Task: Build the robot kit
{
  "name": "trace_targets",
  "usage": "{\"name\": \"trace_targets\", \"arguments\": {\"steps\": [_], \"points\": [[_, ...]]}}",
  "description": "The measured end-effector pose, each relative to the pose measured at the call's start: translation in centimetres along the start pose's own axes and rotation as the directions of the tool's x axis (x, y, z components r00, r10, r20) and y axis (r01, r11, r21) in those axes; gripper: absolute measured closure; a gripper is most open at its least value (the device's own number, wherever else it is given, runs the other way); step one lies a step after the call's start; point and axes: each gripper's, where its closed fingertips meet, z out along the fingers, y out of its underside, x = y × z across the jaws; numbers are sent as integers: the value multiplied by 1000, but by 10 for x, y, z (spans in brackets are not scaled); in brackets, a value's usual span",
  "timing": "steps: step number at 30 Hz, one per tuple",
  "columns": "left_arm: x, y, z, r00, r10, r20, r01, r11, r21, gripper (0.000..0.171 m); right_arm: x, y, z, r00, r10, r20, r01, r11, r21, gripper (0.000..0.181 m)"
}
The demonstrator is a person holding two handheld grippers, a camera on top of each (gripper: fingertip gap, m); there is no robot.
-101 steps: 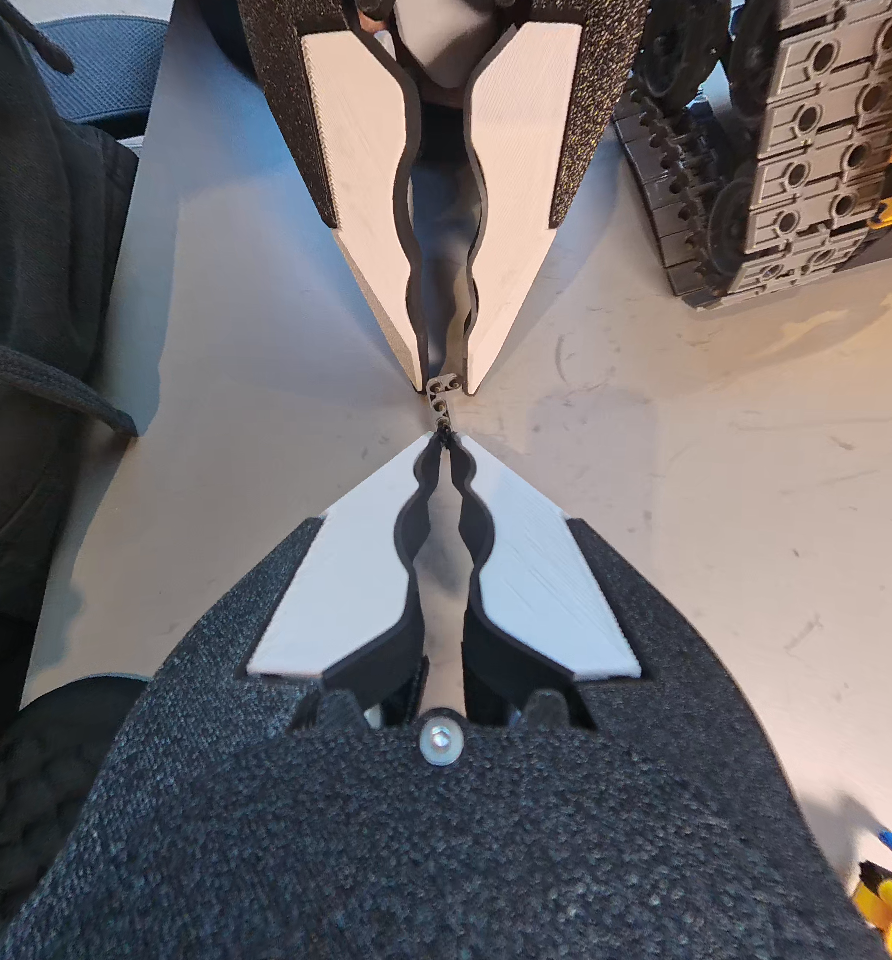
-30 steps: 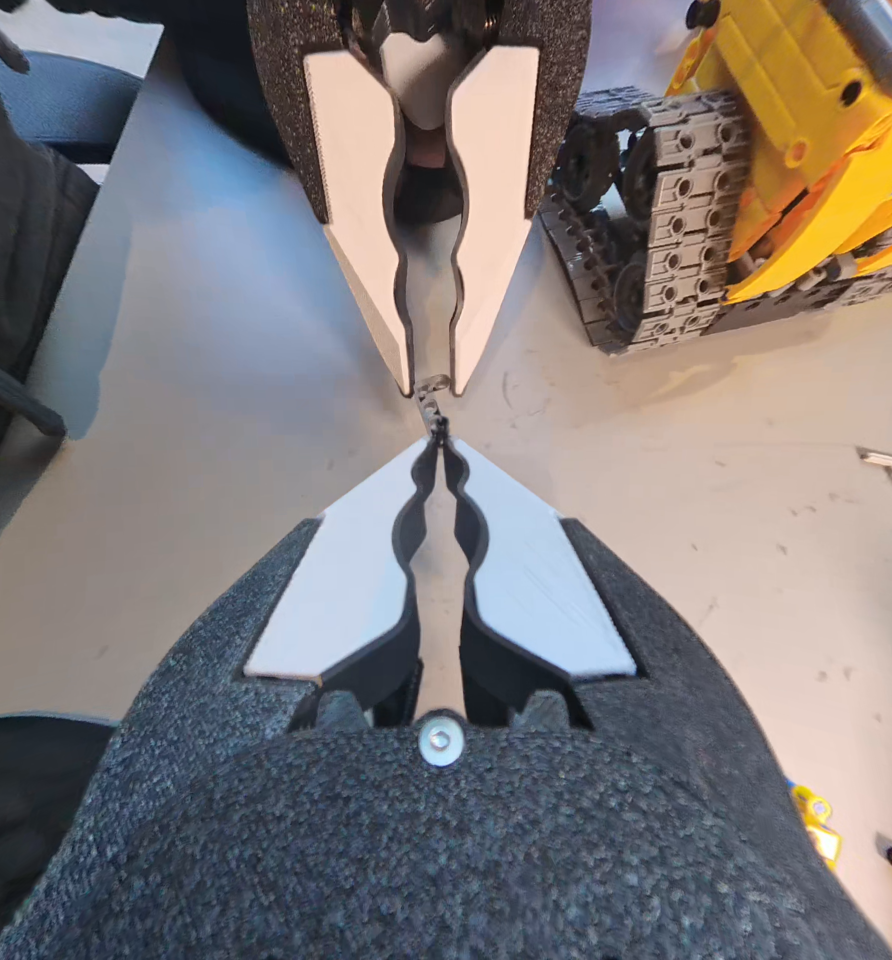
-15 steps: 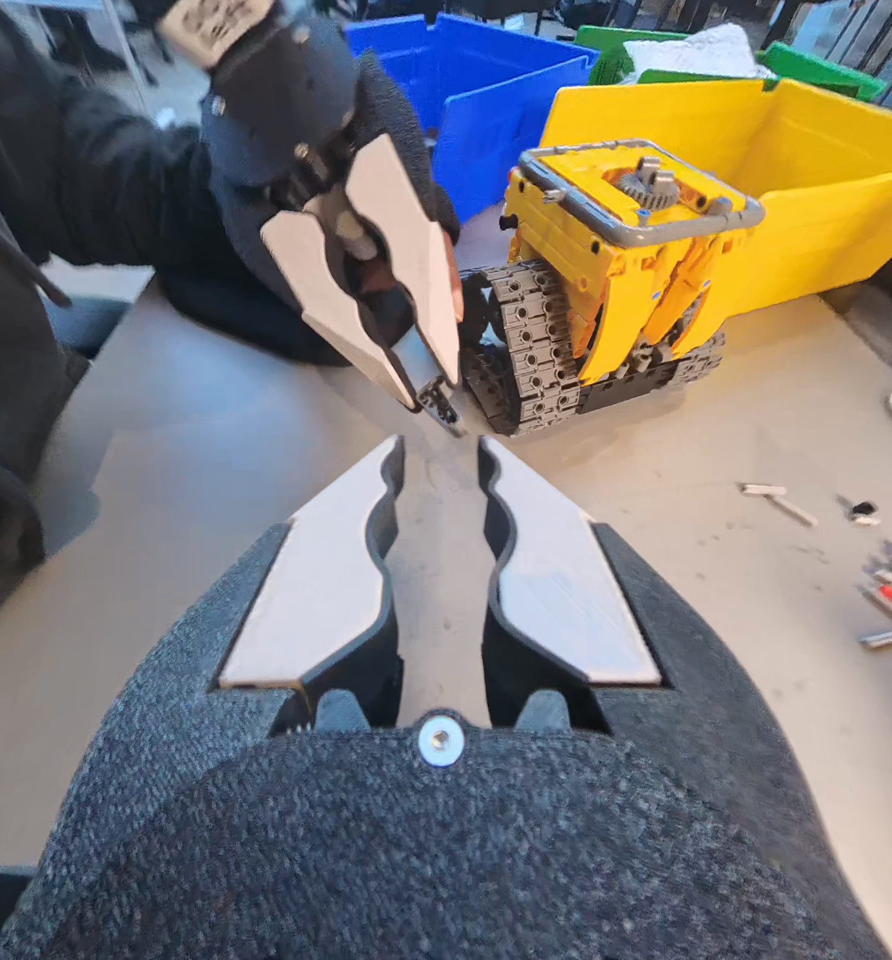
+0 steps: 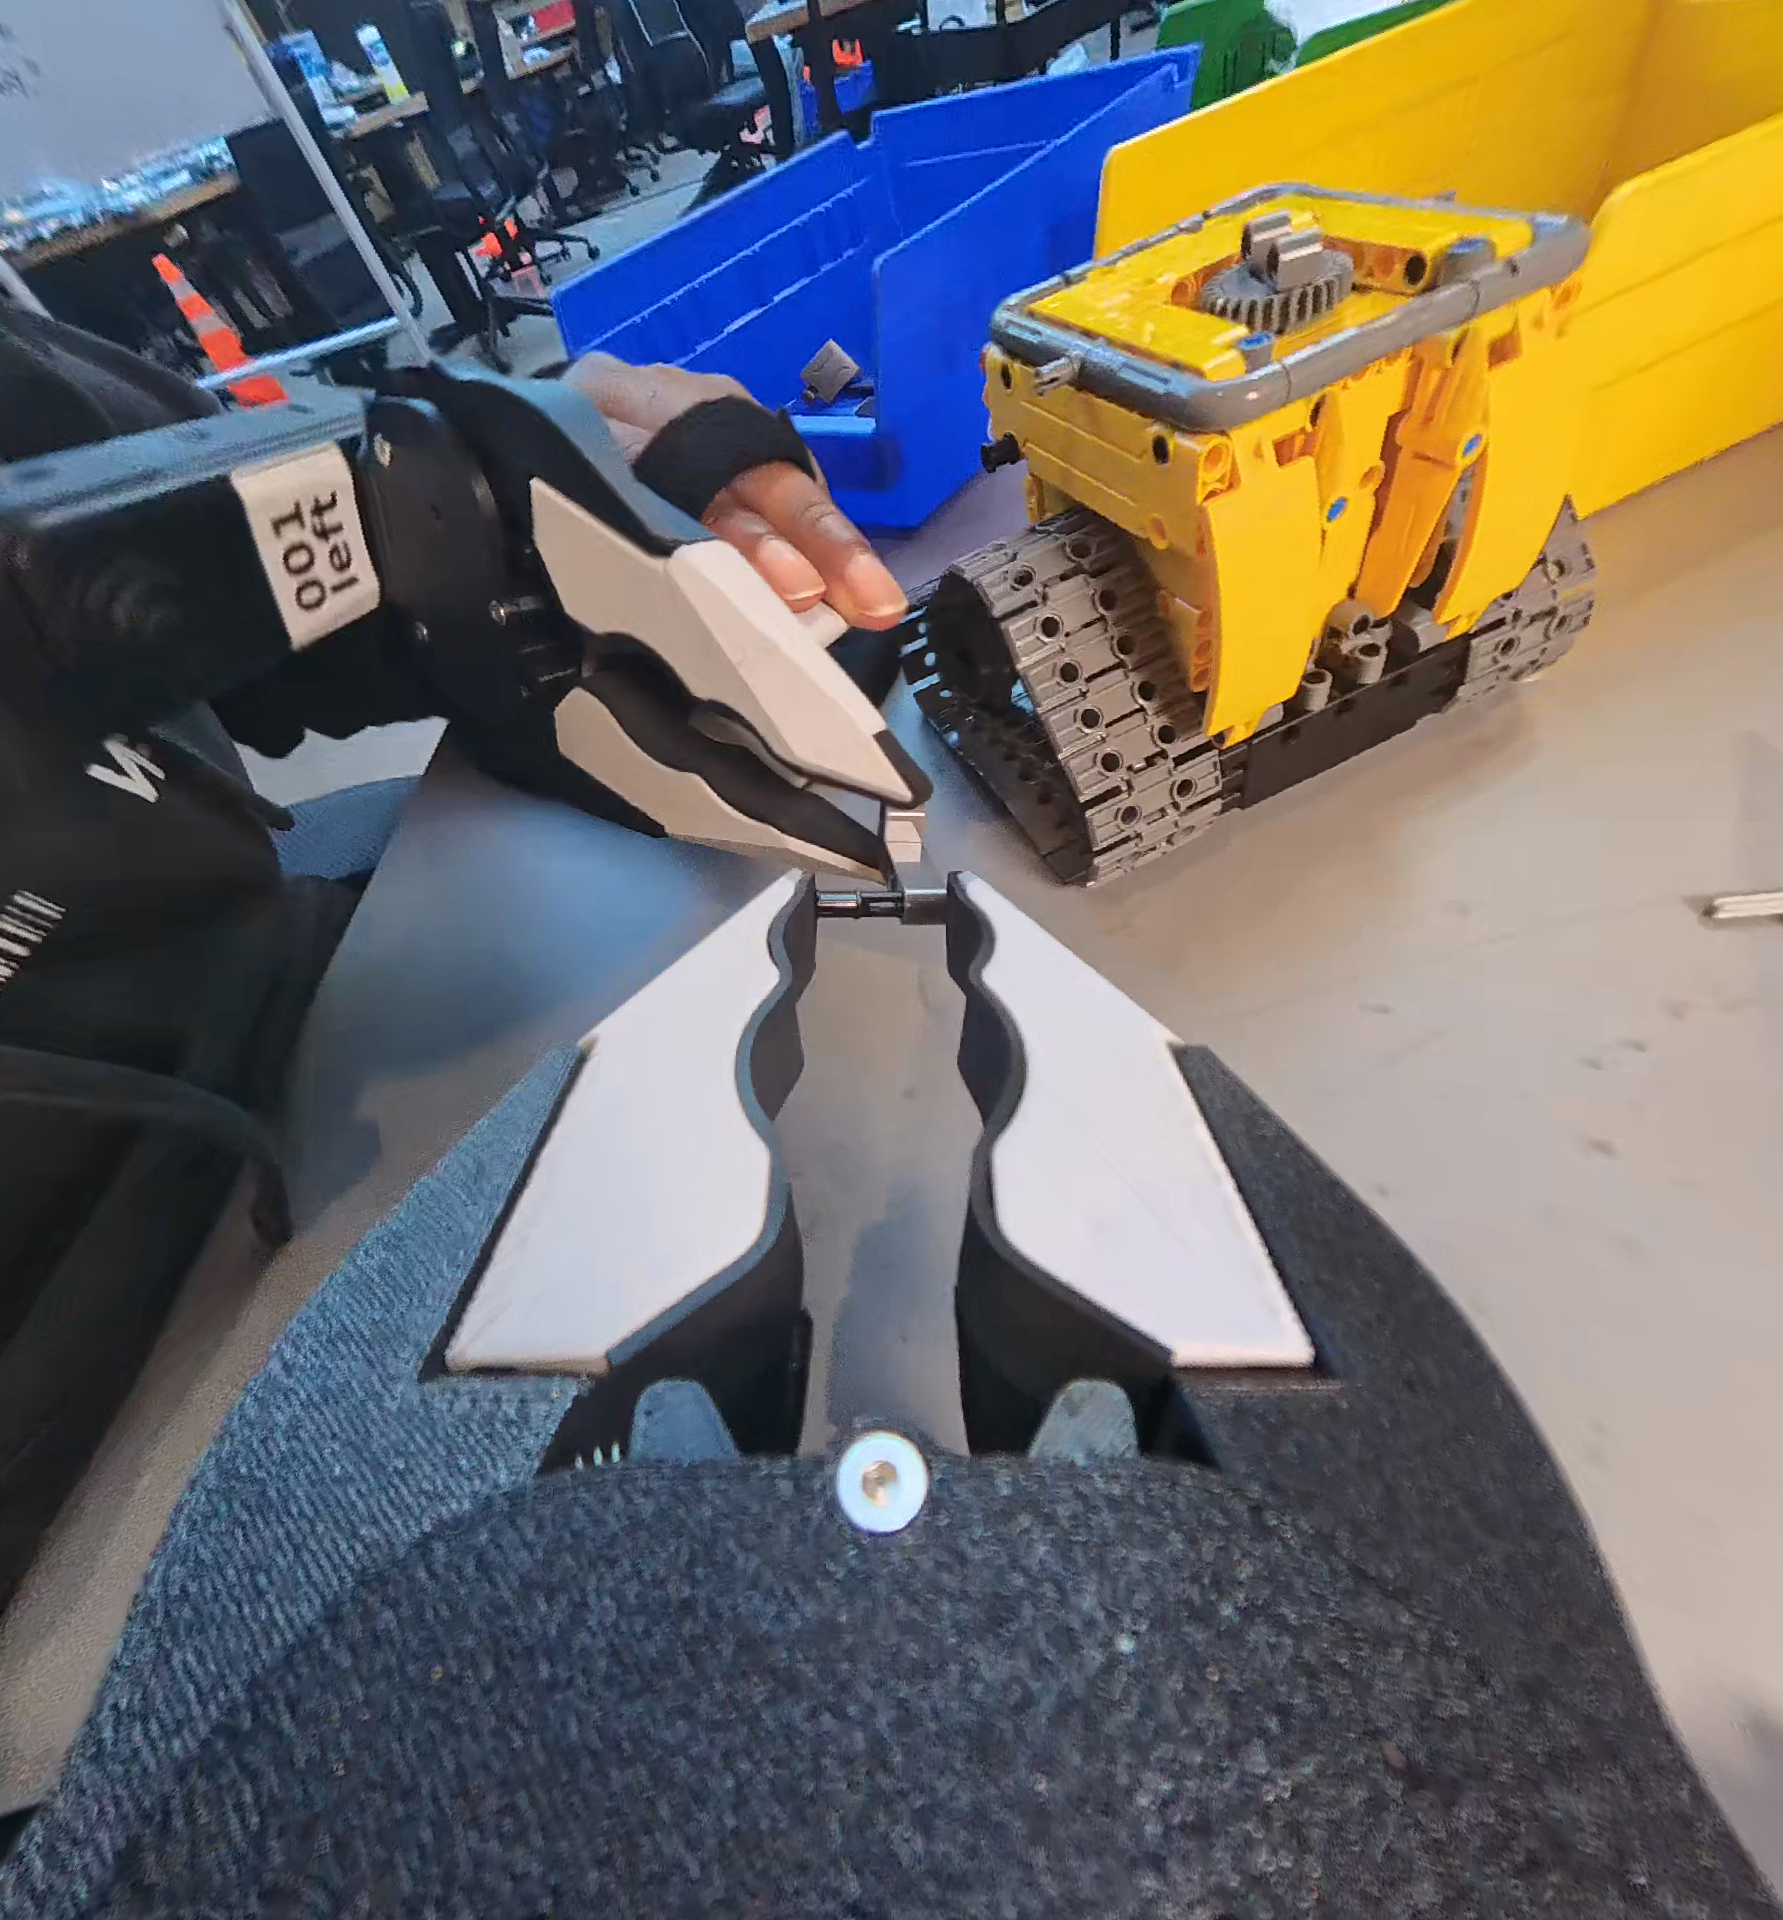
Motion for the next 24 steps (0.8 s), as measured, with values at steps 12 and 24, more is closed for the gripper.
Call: {"name": "trace_targets", "arguments": {"steps": [12,24], "points": [[-26,-42,-31,564,-652,-507,814,543,208,150,-35,-29,-11,900,-430,-71,436,885,161,157],[-18,-46,-32,665,-572,-480,727,641,244,165,-43,-24,-13,882,-470,-43,471,871,139,157]]}}
